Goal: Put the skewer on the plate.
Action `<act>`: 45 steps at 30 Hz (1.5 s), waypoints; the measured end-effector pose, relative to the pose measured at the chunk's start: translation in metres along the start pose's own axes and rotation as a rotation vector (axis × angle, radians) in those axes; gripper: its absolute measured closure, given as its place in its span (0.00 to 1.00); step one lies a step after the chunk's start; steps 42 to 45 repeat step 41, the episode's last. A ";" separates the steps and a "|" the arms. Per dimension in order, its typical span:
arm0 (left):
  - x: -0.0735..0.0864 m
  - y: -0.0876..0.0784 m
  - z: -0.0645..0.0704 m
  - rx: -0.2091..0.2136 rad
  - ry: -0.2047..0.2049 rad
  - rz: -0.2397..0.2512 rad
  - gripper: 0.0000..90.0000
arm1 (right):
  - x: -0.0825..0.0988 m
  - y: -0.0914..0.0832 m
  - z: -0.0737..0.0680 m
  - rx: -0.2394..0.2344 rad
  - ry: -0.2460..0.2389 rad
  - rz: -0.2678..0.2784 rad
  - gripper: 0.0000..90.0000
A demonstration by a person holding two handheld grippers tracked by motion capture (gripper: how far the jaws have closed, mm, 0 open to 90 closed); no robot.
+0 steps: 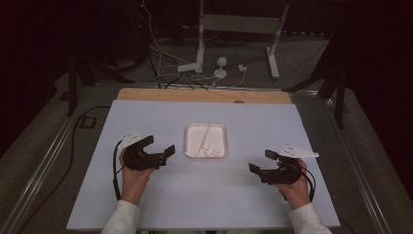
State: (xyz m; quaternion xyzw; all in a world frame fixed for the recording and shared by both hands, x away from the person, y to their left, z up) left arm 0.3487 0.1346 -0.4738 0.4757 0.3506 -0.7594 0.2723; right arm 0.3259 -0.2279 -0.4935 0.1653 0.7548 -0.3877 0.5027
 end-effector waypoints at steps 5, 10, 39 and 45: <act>0.002 -0.026 -0.008 -0.032 0.035 0.053 0.01 | 0.009 -0.006 0.008 0.011 0.023 0.006 0.08; 0.010 -0.043 -0.014 -0.060 0.059 0.089 0.01 | 0.014 -0.010 0.012 0.003 0.027 0.012 0.04; 0.032 -0.066 -0.034 -0.113 0.050 0.101 0.01 | 0.015 -0.026 0.029 0.079 0.012 0.097 0.00; 0.032 -0.067 -0.034 -0.115 0.049 0.102 0.01 | 0.016 -0.027 0.029 0.074 0.016 0.095 0.00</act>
Point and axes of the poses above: each handheld gripper's, and its own axes: y roughly forward along the jaws, x roughly out of its underside, z roughly to its right, the point moved 7 cm from there along y, roughly forward along the jaws, and after that the axes turned 5 degrees about z, right-handed, at the moved point
